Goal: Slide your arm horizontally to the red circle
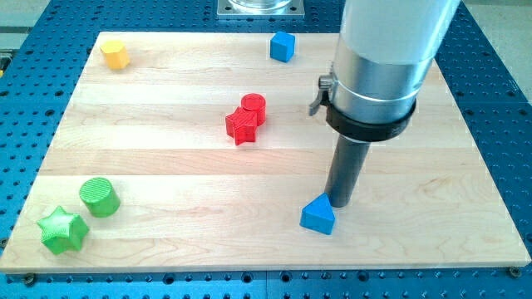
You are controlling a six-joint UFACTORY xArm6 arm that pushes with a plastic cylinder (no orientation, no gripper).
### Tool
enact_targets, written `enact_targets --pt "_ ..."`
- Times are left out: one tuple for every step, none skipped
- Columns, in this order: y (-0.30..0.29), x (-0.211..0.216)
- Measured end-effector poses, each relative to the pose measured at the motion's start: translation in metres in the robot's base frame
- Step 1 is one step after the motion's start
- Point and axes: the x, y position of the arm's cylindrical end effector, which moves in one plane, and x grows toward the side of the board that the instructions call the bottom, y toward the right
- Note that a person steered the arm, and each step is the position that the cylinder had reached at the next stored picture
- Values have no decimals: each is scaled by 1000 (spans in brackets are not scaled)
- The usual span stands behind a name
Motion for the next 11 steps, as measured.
enact_targets --pt "-7 10" --pt "-8 27" --pt "25 26" --pt "27 25" --pt "-3 26" --pt "-39 31" --pt "-50 31" --pt "-18 3" --pt "30 -85" --pt "59 -176" --pt "56 -260"
